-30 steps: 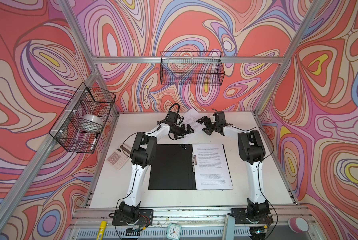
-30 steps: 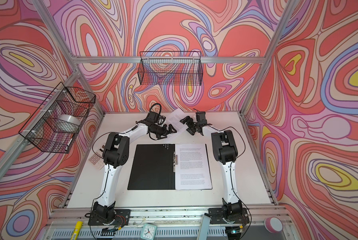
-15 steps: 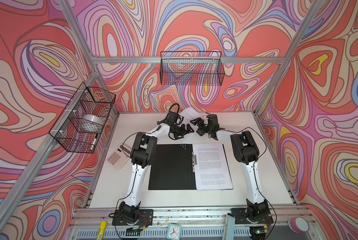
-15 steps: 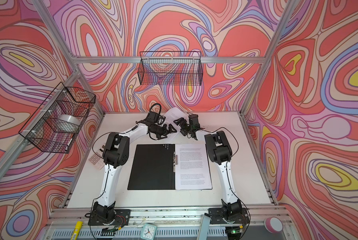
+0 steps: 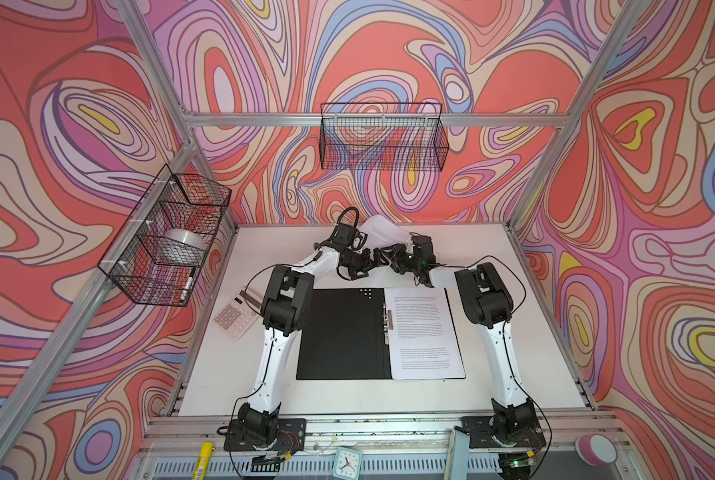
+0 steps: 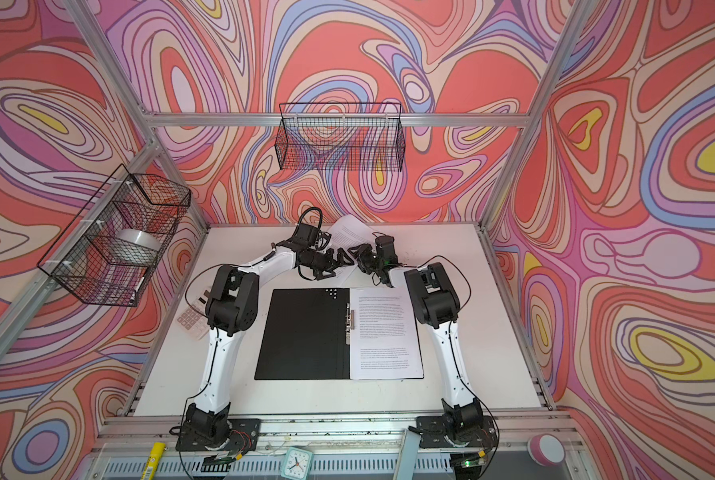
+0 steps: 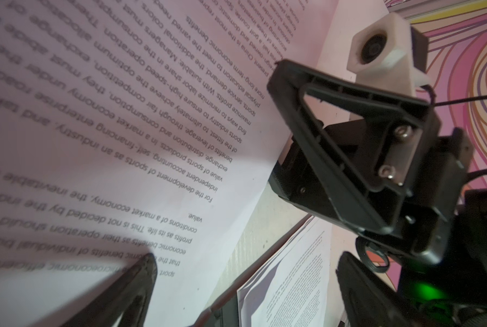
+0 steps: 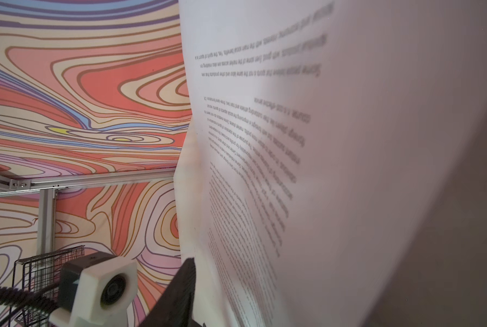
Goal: Put the files into the folder
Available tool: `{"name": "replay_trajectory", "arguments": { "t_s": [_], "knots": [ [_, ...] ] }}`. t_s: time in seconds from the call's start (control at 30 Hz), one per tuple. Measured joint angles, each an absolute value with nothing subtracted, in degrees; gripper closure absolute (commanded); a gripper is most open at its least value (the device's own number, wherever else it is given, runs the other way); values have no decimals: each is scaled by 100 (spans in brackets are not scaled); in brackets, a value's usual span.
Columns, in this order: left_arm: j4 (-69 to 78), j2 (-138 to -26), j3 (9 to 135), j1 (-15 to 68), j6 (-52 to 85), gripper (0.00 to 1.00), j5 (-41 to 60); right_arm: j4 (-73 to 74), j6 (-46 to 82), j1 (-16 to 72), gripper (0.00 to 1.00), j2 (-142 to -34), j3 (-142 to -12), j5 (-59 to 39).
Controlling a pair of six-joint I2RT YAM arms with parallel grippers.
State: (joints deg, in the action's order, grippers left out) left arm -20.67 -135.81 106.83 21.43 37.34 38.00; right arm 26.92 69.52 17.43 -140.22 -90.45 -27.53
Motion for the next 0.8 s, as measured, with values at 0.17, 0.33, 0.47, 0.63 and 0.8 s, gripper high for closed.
{"name": "replay_trajectory", "arguments": {
  "t_s": [0.17, 0.33, 0.47, 0.63, 0.8],
  "knots": [
    [-2027, -13587, 10683, 2143, 3802, 0, 3865, 3039, 7102, 1857, 64, -14040, -8866, -2606],
    [-1981, -13587, 10652, 2143, 3874, 0, 3938, 3415, 7284, 1890, 71, -14040, -8643, -2401],
    [-1883, -13587, 10597, 2139, 3983, 0, 4056, 3889, 7472, 1896, 79, -14040, -8442, -2169],
    [-1835, -13587, 10584, 2139, 4080, 0, 4121, 4080, 7642, 1922, 92, -14040, -8381, -1944],
    [-1841, -13585, 10586, 2132, 4193, 0, 4241, 4397, 7815, 1964, 100, -14035, -8211, -1715]
  ]
}}
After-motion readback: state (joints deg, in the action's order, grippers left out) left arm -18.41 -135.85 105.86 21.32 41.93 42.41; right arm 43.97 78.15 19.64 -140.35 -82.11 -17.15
